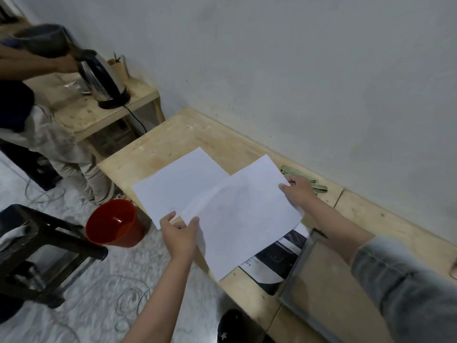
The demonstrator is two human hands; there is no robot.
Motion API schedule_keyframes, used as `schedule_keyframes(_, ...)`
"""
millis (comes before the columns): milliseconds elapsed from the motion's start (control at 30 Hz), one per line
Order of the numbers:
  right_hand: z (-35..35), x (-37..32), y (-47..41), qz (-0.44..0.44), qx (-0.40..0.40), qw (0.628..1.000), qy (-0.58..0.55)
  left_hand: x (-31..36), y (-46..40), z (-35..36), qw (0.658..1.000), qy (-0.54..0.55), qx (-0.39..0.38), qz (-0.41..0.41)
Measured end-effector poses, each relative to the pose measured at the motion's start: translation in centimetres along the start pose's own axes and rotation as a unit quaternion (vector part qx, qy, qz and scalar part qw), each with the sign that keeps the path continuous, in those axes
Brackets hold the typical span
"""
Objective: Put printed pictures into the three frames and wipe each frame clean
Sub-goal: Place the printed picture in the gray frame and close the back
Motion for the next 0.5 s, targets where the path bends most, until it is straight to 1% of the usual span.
schedule_keyframes(100, -3.4, 1.0, 2.1, 0.034, 0.031, 0.998, -0.047, 2.7, 0.4, 1.8, 0.997, 0.000, -0.016, 0.078)
schedule_keyframes(167, -5.7, 2.4, 3.7, 0.053, 0.064, 0.994, -0.069, 4.0, 1.0, 3.5, 0.992, -0.019, -0.047, 0.117)
schedule_keyframes(233, -7.2, 4.1, 5.4, 0.075, 0.087, 0.990, -0.077, 4.4, 1.5, 5.2, 0.988, -0.036, -0.074, 0.131)
schedule_keyframes(333, -10.8, 9.1, 9.4, 0.133, 0.159, 0.975, -0.076, 4.2, 3.9, 9.6, 0.972, -0.074, -0.160, 0.155)
schedule_keyframes(433, -13.3, 13.6, 13.9, 0.182, 0.215, 0.953, -0.109, 3.6, 7.4, 13.5, 0.942, -0.109, -0.254, 0.191)
schedule_keyframes(500, -14.7, 16.2, 17.4, 0.213, 0.252, 0.937, -0.111, 2.6, 10.3, 16.1, 0.911, -0.134, -0.330, 0.209)
Point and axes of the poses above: each hand's wrist, its own y-axis away from the middle knuckle, its own z-axis out of the palm, x = y × z, the point moved 6 cm from there along -y, towards the middle knuckle, and after that the axes turned 3 degrees about z, right-handed, at the moved point
